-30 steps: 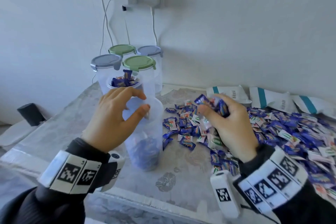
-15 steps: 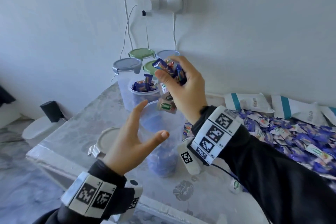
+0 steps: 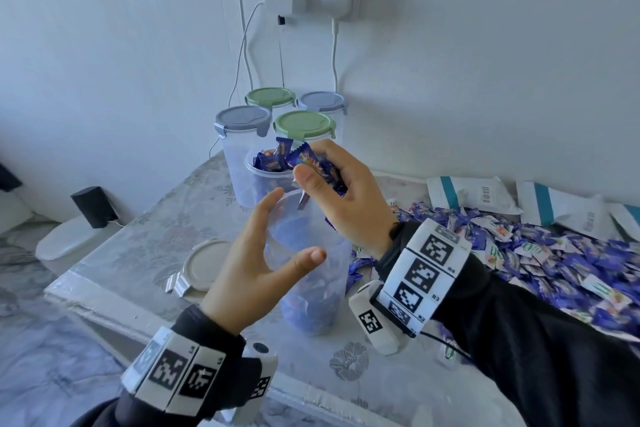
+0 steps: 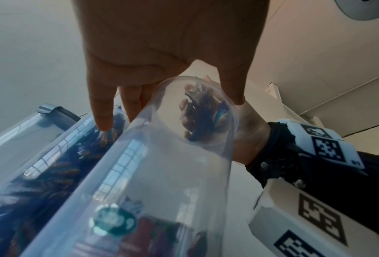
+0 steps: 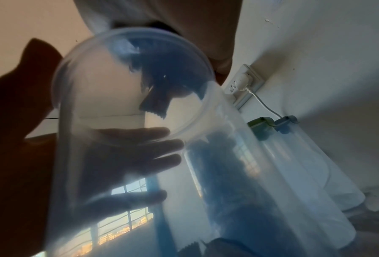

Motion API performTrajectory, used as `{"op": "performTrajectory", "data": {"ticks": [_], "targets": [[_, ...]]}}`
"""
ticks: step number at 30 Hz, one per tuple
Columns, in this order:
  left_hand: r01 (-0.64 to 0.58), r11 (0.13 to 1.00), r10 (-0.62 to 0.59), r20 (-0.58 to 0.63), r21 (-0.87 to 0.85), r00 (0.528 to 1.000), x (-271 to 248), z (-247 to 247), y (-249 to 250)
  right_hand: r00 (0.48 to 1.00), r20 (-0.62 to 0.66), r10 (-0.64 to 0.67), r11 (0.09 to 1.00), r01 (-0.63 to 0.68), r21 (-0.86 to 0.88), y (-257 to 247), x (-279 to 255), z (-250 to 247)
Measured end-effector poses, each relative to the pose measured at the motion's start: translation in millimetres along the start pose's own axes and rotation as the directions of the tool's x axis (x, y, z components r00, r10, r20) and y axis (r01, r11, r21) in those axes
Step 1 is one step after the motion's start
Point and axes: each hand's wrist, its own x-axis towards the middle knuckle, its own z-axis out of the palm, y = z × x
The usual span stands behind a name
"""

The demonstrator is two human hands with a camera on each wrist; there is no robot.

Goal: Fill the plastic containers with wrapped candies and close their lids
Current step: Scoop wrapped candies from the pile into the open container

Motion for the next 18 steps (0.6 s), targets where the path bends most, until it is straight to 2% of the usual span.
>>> {"op": "performTrajectory", "data": {"ticks": [10,16,18], "targets": [[-0.024,0.996,0.024,-0.008,-0.088,1.000,-0.7,2.4,1.5,0.998,0.036,0.048,0.997,-0.050,0.052,-3.5,8.1,3.2],[0.008,0.999,-0.009,-0.015,-0.048,1.000,-0.3,2.1,1.1,0.995,0.056,0.083,0.994,-0.086,0.061,-1.5,4.5,-2.5],[0.011,0.999,-0.012,-0.013,-0.053,1.000,0.1,2.3,1.3,0.991,0.079,0.105,0.994,-0.106,0.014,0.1,-1.0,-5.9]]}}
